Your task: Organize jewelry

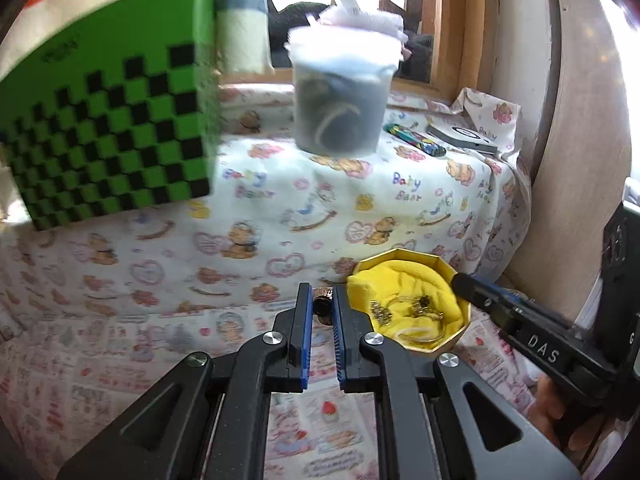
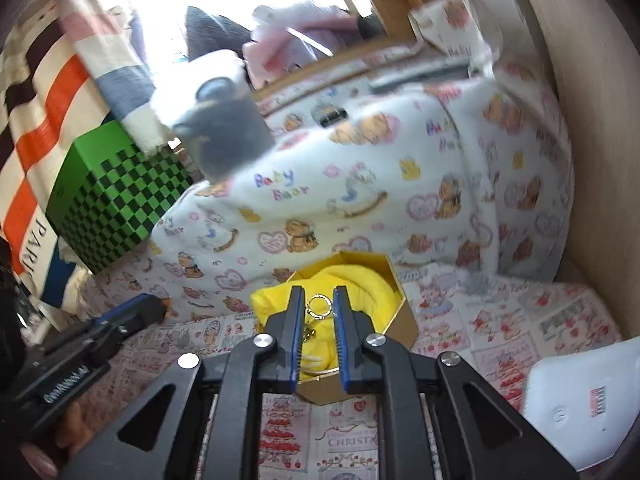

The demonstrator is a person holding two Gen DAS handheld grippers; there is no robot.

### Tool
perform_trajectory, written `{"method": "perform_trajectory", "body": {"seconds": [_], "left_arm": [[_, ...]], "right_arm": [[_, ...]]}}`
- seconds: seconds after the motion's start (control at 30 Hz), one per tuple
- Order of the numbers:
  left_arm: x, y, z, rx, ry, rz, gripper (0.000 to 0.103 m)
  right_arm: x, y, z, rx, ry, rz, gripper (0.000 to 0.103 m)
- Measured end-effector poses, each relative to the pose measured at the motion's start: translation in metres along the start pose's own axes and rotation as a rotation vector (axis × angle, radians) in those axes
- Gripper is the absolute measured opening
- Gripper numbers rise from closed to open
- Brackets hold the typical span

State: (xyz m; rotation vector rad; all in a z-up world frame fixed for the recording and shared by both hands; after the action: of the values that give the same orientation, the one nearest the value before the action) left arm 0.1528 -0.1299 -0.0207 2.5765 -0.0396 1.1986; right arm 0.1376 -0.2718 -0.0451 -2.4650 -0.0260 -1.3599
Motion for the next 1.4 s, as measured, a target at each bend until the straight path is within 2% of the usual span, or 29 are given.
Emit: {"method": "perform_trajectory", "body": {"seconds": [0.13, 0.27, 0.43, 0.57, 0.7, 0.8, 0.9, 0.97, 1.0, 1.1, 1.13, 1.27, 1.4], "left_arm": [[-0.005, 0.015, 0.021, -0.13, -0.128, -0.042, 0.009], [-0.009, 0.029, 0.031, -0.165, -0.161, -0.043, 0.009], [-0.014, 0.037, 0.041, -0.155, -0.174, -0.041, 0.009], [-0.014, 0.04, 0.042, -0.142, -0.132, -0.002, 0.009], [-0.012, 0.032, 0.041, -0.104, -0.119, -0.003, 0.018], [-0.004, 0.022, 0.028, -0.062, -0.06, 0.005, 0.021], [0.002, 0.012, 0.012, -0.033, -0.005, 0.021, 0.038], [0.006, 0.007, 0.002, -0.021, 0.022, 0.034, 0.059], [0.008, 0.005, -0.003, -0.016, 0.04, 0.033, 0.062], [0.011, -0.005, -0.022, 0.0, 0.088, 0.034, 0.067], [0.012, -0.008, -0.028, 0.007, 0.106, 0.042, 0.072], [0.015, -0.02, -0.054, 0.056, 0.202, 0.069, 0.092], [0.014, -0.04, -0.069, 0.071, 0.247, 0.033, 0.095]], "right_arm": [[-0.001, 0.005, 0.003, 0.019, -0.015, 0.048, 0.013], [-0.003, 0.01, 0.006, 0.008, -0.035, 0.079, 0.013], [-0.005, 0.012, 0.007, 0.002, -0.047, 0.084, 0.013], [-0.006, 0.009, 0.01, -0.002, -0.058, 0.08, 0.013], [-0.007, 0.007, 0.012, -0.003, -0.073, 0.067, 0.015], [-0.007, 0.006, 0.011, -0.008, -0.07, 0.055, 0.021], [-0.007, 0.005, 0.011, -0.013, -0.07, 0.045, 0.022], [-0.007, 0.003, 0.01, -0.022, -0.068, 0.03, 0.026], [-0.007, 0.001, 0.009, -0.034, -0.064, 0.015, 0.031], [-0.006, -0.006, 0.003, -0.062, -0.048, -0.034, 0.034], [-0.006, -0.008, 0.002, -0.065, -0.042, -0.05, 0.036], [-0.004, -0.021, -0.007, -0.086, -0.007, -0.11, 0.054], [-0.001, -0.031, -0.013, -0.083, 0.022, -0.147, 0.069]]}}
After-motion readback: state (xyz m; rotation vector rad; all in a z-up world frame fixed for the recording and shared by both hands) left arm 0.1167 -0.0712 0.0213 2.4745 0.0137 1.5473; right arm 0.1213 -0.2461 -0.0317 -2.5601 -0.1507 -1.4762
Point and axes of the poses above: each gripper's, at about its wrist camera, not at the fingertips, and z roughly the way its jaws point, y to its right, x to its top, the point moved 8 cm from there along z, roughly the way its jaws point, and after that the axes turned 13 degrees about -z, right-handed, at the moved point
